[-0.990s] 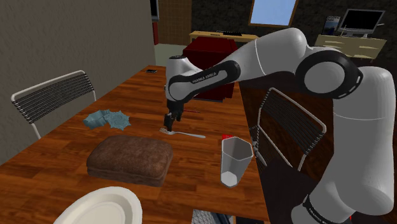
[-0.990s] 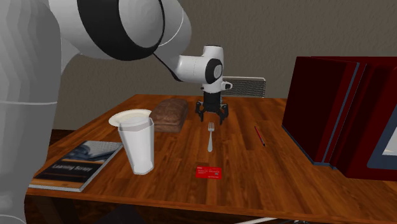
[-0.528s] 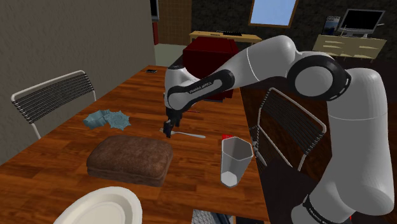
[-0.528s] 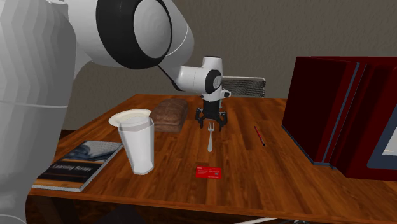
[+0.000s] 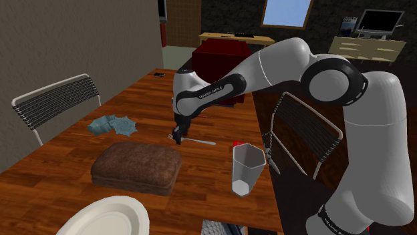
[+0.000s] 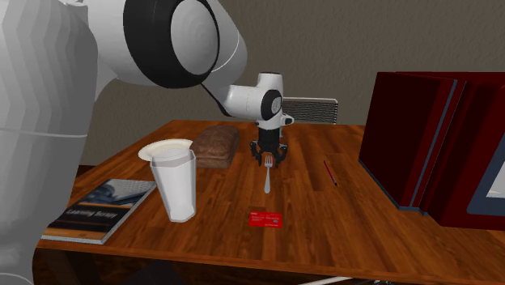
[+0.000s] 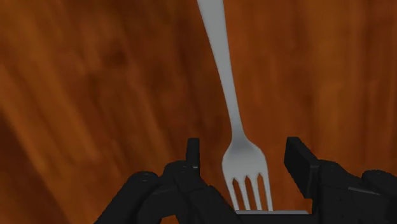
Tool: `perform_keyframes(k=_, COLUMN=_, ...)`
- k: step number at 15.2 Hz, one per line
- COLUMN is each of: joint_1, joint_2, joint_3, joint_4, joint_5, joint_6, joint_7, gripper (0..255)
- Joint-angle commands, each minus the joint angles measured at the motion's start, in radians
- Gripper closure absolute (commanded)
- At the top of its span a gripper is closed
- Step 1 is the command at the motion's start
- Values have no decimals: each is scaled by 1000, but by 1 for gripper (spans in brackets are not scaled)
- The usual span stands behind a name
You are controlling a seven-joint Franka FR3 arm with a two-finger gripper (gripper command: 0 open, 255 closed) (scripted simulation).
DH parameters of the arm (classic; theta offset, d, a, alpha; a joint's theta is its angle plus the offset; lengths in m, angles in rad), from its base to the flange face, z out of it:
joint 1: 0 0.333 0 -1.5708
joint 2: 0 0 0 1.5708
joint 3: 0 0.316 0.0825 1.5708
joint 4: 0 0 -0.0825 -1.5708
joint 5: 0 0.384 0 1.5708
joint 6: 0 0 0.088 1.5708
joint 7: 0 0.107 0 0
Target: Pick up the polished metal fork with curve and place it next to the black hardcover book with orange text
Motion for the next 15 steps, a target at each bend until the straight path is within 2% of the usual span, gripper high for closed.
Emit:
perform_keyframes(k=1, joint_1=0, joint_2=1, joint_3=0, joint_4=-1, joint_5=1, joint_6=0, joint_7=0, gripper=255)
perform_keyframes(k=9, joint_1=0, joint_2=1, joint_3=0, joint_4=-1, joint_5=1, joint_6=0, joint_7=0, gripper=255)
perform_keyframes(k=15, joint_1=-1, joint_2=-35, joint_3=3, joint_4=29, joint_5=6, joint_6=-65, joint_7=-3, gripper=255)
